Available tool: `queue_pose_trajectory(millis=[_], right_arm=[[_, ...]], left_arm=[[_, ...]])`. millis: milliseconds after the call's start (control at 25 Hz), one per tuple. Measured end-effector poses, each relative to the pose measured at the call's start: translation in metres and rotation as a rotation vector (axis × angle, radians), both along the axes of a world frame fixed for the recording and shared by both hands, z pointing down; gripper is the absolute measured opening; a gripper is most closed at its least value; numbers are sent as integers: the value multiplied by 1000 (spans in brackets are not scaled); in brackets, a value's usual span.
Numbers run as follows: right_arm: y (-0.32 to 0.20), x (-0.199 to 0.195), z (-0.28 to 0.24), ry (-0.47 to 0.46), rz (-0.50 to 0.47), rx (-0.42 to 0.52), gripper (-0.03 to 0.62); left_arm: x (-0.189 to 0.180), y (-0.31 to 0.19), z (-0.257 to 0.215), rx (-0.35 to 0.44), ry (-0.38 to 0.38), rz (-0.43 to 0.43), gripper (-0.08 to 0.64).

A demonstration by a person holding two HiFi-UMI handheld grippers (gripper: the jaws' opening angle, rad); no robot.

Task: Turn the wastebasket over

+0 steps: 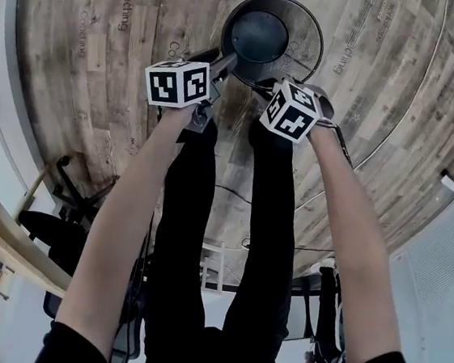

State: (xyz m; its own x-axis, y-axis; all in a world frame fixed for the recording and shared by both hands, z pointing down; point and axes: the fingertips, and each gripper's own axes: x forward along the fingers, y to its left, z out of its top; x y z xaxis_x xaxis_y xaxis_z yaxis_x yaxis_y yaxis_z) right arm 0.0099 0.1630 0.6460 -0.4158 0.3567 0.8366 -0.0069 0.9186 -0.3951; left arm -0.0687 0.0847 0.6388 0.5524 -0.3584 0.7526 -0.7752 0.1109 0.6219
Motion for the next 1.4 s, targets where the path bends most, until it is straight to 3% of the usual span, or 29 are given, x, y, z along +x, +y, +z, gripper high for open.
queue_pose_trajectory(millis=[120, 200, 320, 800, 1160, 1400], right_arm=[[12, -3, 7, 8, -2, -23, 60], [19, -5, 11, 10, 15, -38, 60], [23, -9, 14, 6, 36, -37, 61], [17, -12, 1, 18, 120, -32, 64], [7, 9, -67, 35, 224, -64, 63], [-18, 23, -132, 38, 298, -19, 52]], left_arm=[[-2, 7, 10, -22, -23, 23, 186], [-7, 12, 17, -39, -66, 32, 101], [-14, 16, 23, -47, -100, 36, 71], [-21, 17, 14, -86, -122, 79, 71], [-30, 28, -54, -94, -119, 47, 57], [-19, 13, -134, -18, -54, 47, 31]])
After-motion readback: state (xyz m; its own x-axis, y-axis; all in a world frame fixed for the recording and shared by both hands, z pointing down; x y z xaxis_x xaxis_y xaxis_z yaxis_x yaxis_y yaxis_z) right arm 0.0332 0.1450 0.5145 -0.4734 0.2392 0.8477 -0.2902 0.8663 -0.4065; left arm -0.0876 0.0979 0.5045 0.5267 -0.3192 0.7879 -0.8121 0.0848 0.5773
